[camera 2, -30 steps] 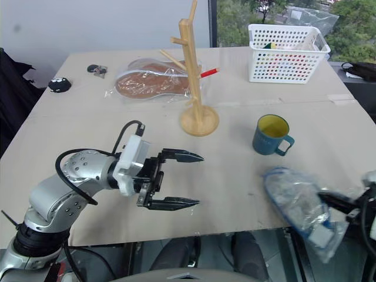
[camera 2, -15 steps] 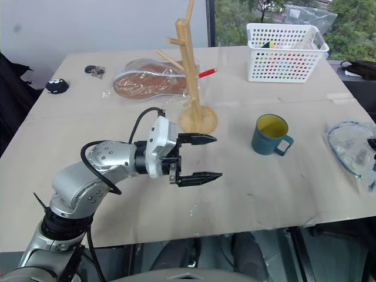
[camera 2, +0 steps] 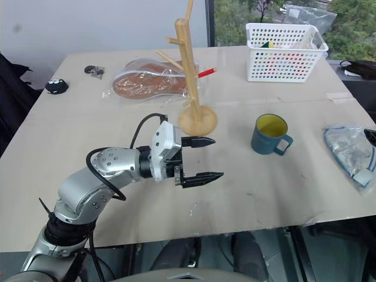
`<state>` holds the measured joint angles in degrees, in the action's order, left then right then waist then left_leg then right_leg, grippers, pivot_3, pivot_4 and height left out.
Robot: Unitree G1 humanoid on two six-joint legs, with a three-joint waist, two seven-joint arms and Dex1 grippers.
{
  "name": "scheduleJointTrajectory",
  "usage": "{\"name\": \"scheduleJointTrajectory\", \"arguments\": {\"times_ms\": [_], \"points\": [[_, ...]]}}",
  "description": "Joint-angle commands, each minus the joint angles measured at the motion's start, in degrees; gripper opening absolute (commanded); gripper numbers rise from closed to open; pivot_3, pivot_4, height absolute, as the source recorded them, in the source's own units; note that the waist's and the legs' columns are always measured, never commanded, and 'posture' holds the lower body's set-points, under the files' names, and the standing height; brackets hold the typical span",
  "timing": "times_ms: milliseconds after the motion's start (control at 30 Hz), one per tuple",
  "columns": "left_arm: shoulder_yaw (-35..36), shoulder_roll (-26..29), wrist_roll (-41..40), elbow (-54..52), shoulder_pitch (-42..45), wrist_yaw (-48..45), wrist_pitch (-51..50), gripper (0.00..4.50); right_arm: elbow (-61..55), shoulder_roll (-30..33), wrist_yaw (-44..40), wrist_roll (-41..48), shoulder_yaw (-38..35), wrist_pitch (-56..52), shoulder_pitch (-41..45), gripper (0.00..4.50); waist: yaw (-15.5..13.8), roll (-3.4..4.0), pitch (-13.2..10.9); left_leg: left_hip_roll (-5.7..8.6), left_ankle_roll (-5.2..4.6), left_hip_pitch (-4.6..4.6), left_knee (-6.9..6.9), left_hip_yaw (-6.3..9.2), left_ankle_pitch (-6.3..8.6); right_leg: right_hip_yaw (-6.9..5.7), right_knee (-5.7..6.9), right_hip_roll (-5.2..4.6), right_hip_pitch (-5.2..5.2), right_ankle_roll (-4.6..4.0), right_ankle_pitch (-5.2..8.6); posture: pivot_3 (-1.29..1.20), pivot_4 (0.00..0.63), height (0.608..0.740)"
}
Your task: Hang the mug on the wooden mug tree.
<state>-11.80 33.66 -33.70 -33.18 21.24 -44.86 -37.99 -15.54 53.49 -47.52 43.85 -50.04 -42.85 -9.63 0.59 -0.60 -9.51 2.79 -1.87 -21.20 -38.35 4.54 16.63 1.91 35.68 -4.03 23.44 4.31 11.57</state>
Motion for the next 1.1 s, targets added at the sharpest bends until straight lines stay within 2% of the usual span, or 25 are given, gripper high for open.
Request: {"name": "scheduleJointTrajectory", "arguments": {"times_ms": [33, 100, 233, 333, 633, 1000, 1100], "points": [[-0.4, -1.1, 1.7, -0.2, 0.4, 0.5, 2.0, 4.50, -13.7, -4.0, 5.7, 6.1, 2.7, -5.8, -2.5, 3.11, 0.0, -0.11, 0.1, 0.00, 0.00, 0.01, 0.00, -0.01, 0.00, 0.01, 0.00, 0.00, 0.00, 0.00, 0.00, 0.00, 0.150, 0.740], [-1.0, -2.0, 3.1, 0.6, 0.8, 1.2, 2.3, 4.50, -19.8, -9.3, 12.2, 5.3, 8.8, -6.3, -3.0, 3.11, -0.1, -0.18, 0.1, -0.02, 0.01, 0.03, -0.04, 0.08, 0.00, -0.07, 0.01, 0.02, -0.05, 0.00, 0.00, 0.00, 0.150, 0.740], [-2.5, -2.0, 5.3, 0.1, 0.3, 1.3, 2.1, 4.50, -25.9, -22.5, 26.0, -4.6, 23.1, -2.9, -4.4, 3.11, -0.3, -0.06, 0.0, 0.03, 0.07, -0.06, -0.05, 0.11, -0.03, -0.09, 0.02, -0.04, 0.03, 0.00, 0.01, 0.00, 0.150, 0.740], [-2.8, -2.6, 5.4, -0.7, 0.4, 1.8, 1.4, 4.50, -26.8, -26.4, 31.3, -10.2, 28.5, -0.9, -4.3, 3.11, -0.3, -0.02, 0.1, 0.05, 0.30, -0.19, -0.05, 0.12, -0.16, -0.09, 0.03, -0.06, 0.21, 0.00, 0.01, 0.00, 0.150, 0.740], [-2.8, -3.5, 5.6, -2.7, 0.3, 3.7, -0.3, 4.50, -19.3, -32.6, 38.9, -19.8, 33.4, 5.2, 2.8, 3.11, -0.2, -0.03, 0.1, 0.07, 0.40, -0.31, -0.05, 0.27, -0.22, -0.24, 0.04, -0.02, 0.30, -0.01, 0.00, 0.00, 0.150, 0.740], [-1.4, -1.3, 7.1, -3.4, -6.2, 2.8, 4.7, 4.50, -10.9, -35.1, 38.7, -24.3, 36.0, 10.2, 7.6, 3.11, 0.1, -0.01, 0.1, 0.08, 0.39, -0.31, -0.03, 0.29, -0.22, -0.24, 0.08, -0.02, 0.31, -0.03, 0.00, 0.00, 0.150, 0.740], [-1.0, -1.1, 7.6, -4.1, -6.9, 3.2, 5.5, 4.50, -9.4, -35.8, 38.0, -24.1, 36.2, 11.5, 8.4, 2.34, 0.0, -0.01, 0.1, 0.07, 0.39, -0.31, -0.03, 0.31, -0.22, -0.26, 0.10, -0.02, 0.31, -0.03, 0.00, 0.00, 0.150, 0.740]]}}
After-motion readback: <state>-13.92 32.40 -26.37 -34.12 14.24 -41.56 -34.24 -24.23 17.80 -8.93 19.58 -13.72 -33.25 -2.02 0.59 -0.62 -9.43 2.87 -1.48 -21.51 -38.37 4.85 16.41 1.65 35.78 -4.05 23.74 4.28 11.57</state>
